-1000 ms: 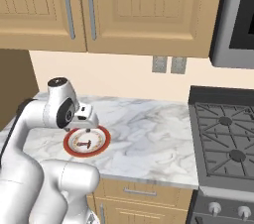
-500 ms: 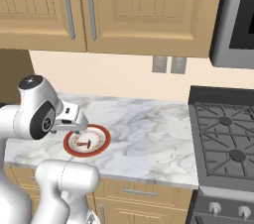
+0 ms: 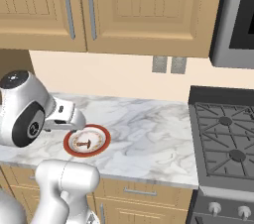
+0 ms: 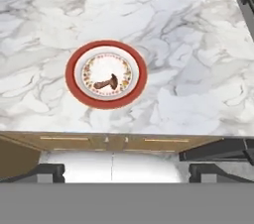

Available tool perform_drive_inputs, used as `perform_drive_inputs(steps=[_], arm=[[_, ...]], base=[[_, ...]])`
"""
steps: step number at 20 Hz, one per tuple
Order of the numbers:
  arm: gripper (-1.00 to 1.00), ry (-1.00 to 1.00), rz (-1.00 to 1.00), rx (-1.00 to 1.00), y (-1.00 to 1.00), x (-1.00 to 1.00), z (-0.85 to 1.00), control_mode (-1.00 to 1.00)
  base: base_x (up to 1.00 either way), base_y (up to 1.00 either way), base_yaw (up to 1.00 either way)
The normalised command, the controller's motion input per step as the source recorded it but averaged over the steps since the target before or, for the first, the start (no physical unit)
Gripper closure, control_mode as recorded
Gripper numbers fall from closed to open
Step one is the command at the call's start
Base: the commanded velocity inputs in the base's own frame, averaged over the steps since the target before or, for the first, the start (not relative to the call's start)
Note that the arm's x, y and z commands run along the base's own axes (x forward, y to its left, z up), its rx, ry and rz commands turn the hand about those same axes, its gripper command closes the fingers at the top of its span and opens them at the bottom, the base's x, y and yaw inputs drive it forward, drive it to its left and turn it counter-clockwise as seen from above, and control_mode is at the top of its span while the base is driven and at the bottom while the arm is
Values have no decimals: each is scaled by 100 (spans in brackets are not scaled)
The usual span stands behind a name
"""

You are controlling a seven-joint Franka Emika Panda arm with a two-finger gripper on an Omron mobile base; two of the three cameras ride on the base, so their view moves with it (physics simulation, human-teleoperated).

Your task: Pick mushroom from the fridge and place it on the plate on the counter.

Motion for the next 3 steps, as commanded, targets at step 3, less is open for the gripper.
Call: perform_drive_inputs(steps=[3], arm=[[-100,-10,0,0,-21,-22,1,-100]], base=[[0,0,0]])
